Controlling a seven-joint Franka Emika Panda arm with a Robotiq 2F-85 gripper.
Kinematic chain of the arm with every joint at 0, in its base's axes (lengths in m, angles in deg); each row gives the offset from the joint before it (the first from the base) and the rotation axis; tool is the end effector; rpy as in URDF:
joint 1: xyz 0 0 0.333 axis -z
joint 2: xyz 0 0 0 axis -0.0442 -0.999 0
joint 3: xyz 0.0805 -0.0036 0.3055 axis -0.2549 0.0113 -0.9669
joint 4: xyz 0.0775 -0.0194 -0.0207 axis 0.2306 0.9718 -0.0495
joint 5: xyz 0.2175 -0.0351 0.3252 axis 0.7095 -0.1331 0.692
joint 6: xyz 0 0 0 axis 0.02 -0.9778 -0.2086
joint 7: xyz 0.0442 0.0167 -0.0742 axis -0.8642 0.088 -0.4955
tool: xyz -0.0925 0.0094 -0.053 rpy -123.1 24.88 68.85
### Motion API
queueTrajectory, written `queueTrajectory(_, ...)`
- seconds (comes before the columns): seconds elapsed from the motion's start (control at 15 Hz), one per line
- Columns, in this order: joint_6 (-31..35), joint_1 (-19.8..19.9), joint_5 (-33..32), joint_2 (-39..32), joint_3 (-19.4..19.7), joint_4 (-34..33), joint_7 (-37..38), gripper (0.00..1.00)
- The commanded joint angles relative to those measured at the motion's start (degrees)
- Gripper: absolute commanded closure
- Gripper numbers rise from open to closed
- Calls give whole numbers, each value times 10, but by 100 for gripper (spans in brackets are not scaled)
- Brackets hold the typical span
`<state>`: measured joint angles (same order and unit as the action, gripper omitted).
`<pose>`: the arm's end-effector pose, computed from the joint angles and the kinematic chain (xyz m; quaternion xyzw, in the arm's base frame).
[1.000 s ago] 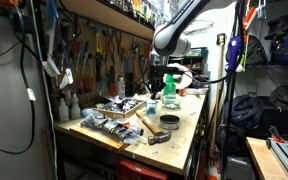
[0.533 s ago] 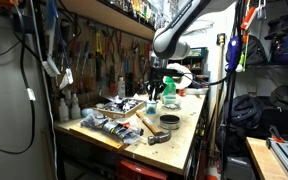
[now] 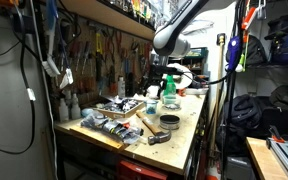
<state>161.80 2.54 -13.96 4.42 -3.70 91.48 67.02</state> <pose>0.5701 -0.1274 0.3423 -0.9400 0.3181 -0.1186 0.0339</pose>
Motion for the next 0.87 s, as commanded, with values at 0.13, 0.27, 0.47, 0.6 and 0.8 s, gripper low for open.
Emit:
queueTrajectory(0.13, -4, -5, -66, 111, 12, 85, 33, 0)
queueTrajectory(0.27, 7, 3, -97, 160, 8, 130, 10, 0)
queueTrajectory(0.47, -3, 14, -99, 237, 3, 196, -54, 0)
queueTrajectory(0.6, -13, 11, -64, 281, 11, 233, -127, 0)
queueTrajectory(0.8, -6, 20, -70, 254, -1, 208, -108, 0)
